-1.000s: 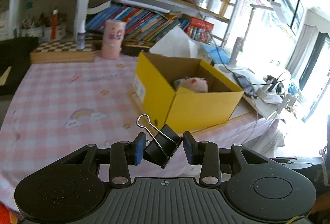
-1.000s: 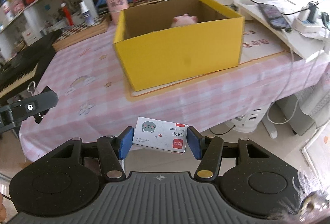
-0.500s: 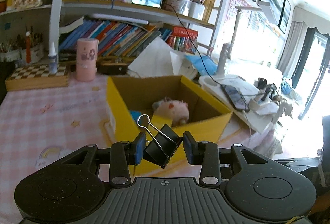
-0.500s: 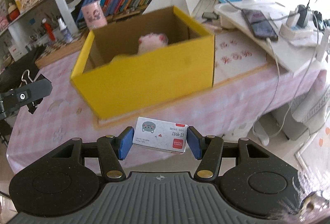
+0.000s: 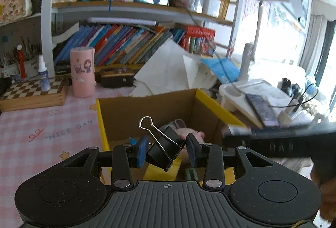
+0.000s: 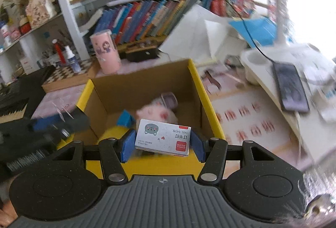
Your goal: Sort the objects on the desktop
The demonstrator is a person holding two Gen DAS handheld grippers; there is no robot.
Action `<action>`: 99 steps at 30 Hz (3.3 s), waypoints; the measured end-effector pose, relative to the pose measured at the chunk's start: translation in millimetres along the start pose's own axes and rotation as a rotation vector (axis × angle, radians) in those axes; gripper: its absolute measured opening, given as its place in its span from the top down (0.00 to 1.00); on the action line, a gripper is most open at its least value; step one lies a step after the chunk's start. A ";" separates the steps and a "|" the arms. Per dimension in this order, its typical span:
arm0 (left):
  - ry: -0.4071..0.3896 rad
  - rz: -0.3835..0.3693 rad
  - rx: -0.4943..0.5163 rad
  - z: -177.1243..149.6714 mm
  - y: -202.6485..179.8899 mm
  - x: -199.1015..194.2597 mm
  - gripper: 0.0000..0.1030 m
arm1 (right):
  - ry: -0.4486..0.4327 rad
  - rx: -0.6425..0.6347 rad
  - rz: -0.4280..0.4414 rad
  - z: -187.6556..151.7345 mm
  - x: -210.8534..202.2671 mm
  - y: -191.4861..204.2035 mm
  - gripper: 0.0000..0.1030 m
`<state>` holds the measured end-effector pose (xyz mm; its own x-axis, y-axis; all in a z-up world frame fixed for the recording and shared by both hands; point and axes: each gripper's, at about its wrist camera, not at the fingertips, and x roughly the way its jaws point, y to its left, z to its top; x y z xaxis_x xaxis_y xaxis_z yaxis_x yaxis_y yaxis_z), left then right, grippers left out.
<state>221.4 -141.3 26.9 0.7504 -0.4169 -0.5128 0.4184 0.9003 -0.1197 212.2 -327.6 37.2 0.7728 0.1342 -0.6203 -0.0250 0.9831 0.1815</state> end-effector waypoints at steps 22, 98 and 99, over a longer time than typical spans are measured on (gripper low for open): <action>0.130 0.168 0.069 -8.0 -24.3 69.6 0.63 | 0.205 -0.358 0.208 71.9 152.2 30.0 0.48; 0.029 0.461 -0.104 -148.0 26.2 -204.9 0.17 | -0.056 -0.147 0.017 -168.2 -106.8 107.3 0.10; 0.032 0.461 -0.104 -148.0 26.0 -204.3 0.17 | -0.053 -0.148 0.018 -167.5 -106.6 107.8 0.10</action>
<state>3.3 -14.2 2.7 0.8290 0.0313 -0.5583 -0.0089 0.9990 0.0427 20.9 -215.0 -5.0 0.8035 0.1488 -0.5764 -0.1293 0.9888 0.0751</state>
